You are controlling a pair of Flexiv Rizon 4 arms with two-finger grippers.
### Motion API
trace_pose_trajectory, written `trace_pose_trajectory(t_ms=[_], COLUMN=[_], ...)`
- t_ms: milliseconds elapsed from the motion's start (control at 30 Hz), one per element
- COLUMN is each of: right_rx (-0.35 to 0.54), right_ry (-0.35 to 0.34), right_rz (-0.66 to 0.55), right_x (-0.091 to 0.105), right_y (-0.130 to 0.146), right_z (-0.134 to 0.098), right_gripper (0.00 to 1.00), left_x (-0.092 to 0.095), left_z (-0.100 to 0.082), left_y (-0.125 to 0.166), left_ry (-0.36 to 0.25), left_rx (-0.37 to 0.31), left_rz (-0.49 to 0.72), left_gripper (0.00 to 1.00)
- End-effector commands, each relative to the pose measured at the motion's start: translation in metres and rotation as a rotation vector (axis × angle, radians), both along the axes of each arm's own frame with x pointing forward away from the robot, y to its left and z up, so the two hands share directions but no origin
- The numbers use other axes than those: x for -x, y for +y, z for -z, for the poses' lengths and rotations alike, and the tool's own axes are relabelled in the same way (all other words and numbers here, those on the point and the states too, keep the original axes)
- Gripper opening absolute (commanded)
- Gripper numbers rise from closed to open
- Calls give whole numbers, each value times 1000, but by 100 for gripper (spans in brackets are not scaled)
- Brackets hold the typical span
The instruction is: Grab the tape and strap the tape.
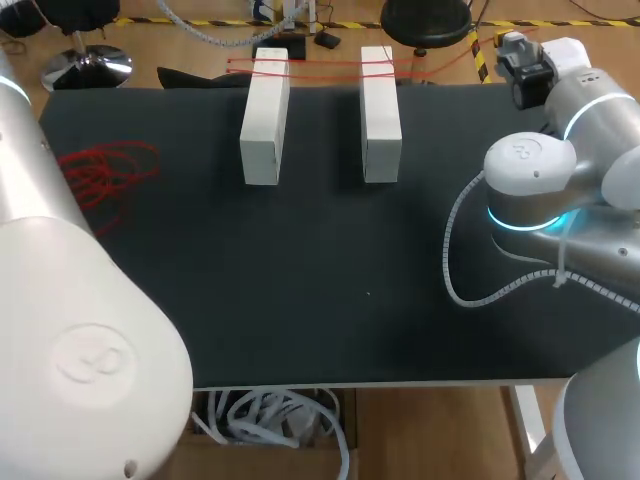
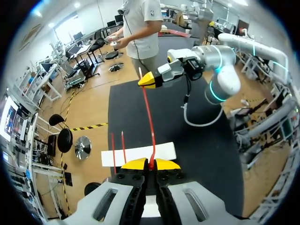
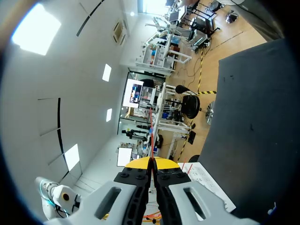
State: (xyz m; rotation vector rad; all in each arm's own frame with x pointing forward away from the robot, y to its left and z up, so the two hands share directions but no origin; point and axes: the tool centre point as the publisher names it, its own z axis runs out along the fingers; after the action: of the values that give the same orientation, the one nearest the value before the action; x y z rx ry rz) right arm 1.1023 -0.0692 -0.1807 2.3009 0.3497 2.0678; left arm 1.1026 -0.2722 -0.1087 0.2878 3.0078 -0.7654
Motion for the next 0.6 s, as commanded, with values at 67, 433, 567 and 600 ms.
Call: trace_pose_trajectory(t_ms=[67,433,567,600], right_rx=[2,2,2,2], right_ry=[5,5,5,5], right_rz=[-2,-2,-2,-2], right_x=[0,0,0,0], right_y=[-1,-1,-1,-1], right_z=[-1,-1,-1,-1], right_gripper=[0,0,0,0], left_x=[2,-3,-8,-9], left_z=[4,-1,0,0], left_y=[4,-15,-17,-17], left_ry=[-3,-33,-24,-14], left_rx=[28,-204,-223,-240], left_rz=[1,-59,-41,-43], left_gripper=[0,0,0,0])
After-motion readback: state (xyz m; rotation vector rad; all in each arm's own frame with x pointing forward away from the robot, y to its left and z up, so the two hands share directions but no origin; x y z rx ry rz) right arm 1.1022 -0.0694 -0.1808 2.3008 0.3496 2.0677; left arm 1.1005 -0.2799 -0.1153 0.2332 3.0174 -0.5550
